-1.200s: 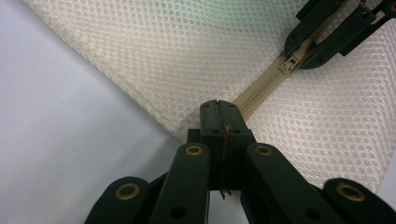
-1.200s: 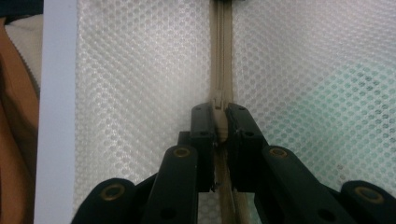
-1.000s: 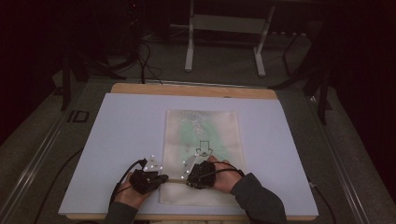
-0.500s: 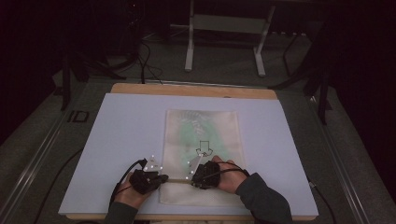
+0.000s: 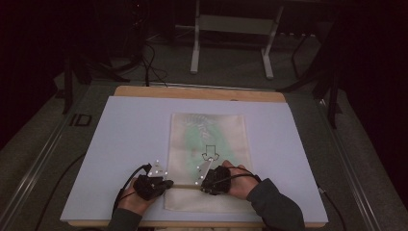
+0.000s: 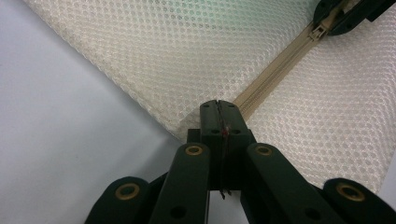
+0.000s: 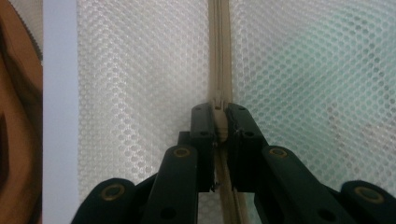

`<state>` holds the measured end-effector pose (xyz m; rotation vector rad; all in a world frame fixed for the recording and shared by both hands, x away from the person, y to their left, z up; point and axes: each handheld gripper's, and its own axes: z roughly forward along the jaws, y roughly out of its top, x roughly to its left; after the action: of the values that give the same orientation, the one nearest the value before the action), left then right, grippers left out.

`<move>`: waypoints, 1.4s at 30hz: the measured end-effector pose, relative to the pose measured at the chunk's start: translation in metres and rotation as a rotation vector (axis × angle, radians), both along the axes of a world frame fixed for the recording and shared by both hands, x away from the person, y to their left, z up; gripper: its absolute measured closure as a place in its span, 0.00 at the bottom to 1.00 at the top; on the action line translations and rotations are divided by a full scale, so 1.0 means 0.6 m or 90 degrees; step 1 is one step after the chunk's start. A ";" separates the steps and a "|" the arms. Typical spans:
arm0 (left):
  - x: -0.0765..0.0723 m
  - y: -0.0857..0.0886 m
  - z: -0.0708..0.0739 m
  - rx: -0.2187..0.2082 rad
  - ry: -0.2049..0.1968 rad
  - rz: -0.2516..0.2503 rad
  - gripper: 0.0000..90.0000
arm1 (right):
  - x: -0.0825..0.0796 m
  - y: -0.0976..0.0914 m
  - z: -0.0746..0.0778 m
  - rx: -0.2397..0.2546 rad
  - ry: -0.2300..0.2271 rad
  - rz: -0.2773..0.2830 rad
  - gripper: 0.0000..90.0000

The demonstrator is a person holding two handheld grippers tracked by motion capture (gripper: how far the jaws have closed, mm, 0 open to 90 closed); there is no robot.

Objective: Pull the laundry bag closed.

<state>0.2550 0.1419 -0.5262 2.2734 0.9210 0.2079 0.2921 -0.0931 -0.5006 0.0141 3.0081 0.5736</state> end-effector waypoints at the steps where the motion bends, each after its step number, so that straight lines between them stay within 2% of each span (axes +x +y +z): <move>1: 0.000 0.000 0.000 0.000 0.000 0.000 0.99 | 0.000 -0.002 0.000 0.002 0.000 0.000 0.92; 42: 0.000 0.000 0.000 0.002 -0.002 -0.002 0.99 | -0.001 -0.041 0.004 -0.014 -0.002 -0.014 0.92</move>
<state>0.2548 0.1417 -0.5261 2.2774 0.9162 0.2114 0.2915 -0.1180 -0.4984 0.0450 3.0073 0.5383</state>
